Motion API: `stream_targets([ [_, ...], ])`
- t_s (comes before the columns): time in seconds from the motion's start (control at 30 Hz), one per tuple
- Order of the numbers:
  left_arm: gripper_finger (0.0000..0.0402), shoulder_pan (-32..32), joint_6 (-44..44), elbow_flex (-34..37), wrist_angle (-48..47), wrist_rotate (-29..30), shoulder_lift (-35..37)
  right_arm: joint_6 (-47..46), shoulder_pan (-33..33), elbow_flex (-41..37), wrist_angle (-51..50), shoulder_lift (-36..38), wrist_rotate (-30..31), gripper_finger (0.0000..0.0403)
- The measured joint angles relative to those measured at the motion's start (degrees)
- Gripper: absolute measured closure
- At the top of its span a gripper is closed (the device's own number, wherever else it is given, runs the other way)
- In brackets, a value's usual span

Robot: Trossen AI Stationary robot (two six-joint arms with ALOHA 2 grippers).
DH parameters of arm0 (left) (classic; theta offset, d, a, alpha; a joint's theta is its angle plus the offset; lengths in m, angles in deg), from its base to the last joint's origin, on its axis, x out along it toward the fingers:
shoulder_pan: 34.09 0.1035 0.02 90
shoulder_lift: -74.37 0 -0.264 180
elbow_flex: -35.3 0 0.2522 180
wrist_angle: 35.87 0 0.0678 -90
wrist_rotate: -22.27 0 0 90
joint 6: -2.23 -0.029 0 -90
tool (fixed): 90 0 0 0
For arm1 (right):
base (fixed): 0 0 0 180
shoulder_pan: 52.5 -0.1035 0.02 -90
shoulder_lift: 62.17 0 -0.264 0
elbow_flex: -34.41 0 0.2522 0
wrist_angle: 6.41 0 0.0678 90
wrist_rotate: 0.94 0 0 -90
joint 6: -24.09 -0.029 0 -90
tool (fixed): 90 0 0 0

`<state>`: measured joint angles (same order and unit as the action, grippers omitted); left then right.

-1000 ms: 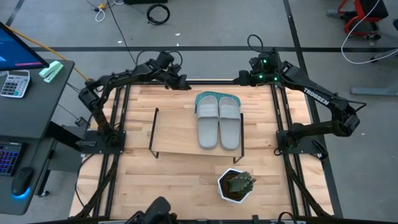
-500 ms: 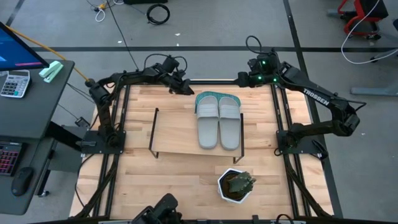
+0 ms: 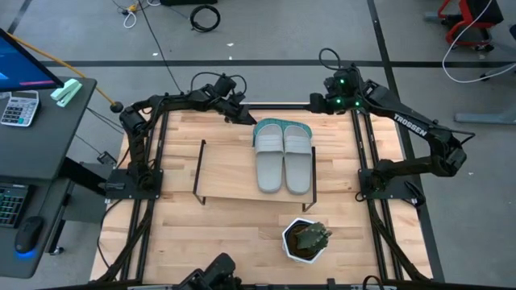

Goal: Pick and place slides into the shelf
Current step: Put the right green slipper on the shelf

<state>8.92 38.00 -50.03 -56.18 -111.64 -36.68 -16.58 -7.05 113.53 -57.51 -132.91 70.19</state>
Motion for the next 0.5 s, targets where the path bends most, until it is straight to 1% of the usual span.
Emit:
stream_targets([
  [0.2,0.0199,-0.7,0.0,0.0,-0.1,0.2,0.0,0.6,0.3,0.0,-0.3,0.0,0.0,0.0210],
  [0.33,0.0199,-1.9,0.0,0.0,-0.1,2.7,0.0,0.6,0.3,0.0,-0.3,0.0,0.0,0.0210],
  [0.5,0.0189,-3.4,0.0,0.0,-0.5,6.1,0.0,0.6,0.3,0.0,-0.3,0.0,0.0,0.0210],
])
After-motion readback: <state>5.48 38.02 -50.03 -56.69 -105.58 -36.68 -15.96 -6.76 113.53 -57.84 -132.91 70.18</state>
